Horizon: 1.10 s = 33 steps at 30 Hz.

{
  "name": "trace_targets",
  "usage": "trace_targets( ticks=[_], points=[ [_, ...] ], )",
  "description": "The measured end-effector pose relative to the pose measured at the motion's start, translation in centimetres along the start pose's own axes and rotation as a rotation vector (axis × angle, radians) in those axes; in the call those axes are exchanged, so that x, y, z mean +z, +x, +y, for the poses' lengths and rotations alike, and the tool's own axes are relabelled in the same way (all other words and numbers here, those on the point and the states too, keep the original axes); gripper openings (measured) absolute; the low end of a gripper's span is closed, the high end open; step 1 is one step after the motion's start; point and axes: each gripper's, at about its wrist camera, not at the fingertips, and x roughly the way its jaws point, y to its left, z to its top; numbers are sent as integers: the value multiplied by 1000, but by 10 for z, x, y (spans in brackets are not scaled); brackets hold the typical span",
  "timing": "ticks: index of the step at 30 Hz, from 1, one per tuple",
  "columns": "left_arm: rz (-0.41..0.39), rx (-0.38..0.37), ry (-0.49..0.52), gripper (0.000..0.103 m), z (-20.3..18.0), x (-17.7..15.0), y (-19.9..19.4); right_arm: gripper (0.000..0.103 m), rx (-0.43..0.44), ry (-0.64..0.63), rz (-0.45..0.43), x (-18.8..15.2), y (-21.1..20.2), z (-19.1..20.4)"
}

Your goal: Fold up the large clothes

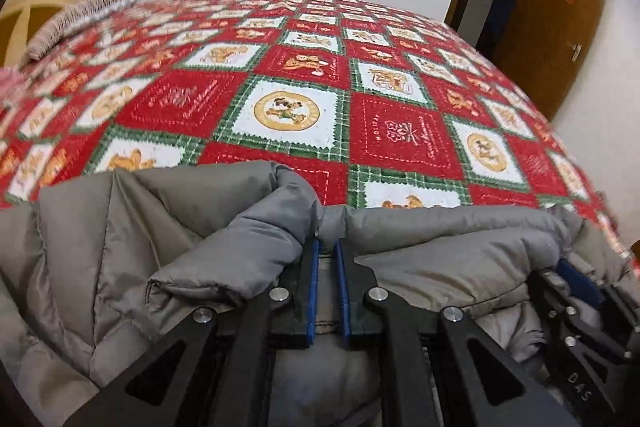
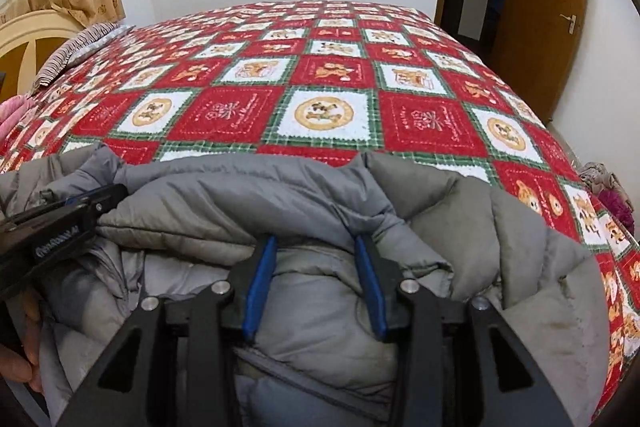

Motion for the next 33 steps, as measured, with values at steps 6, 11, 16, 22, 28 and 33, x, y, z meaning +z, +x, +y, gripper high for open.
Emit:
trace_targets(
  ticks=[6,11,16,22,28,33],
  points=[
    [-6,31,25,10,-4,2,4,45,-21,-20,9,1,3,3],
    [12,61,61,10,-8,3,-5,47,-31,-31,20,5,2,5],
    [-64,24,152,15,-2,-12,-88,65,-44,-25,-97,-1,-66,17],
    [-199,-49,155,87,48,-67,-204,90,-72,-31,-167,-46,-167,45],
    [-212,29,155,87,74,-130,-265,90,-60,2,-146,-93,-230,70],
    [-231,3,131,87,88,-182,-303,91,-54,-15,-221,-125,-276,87]
  ],
)
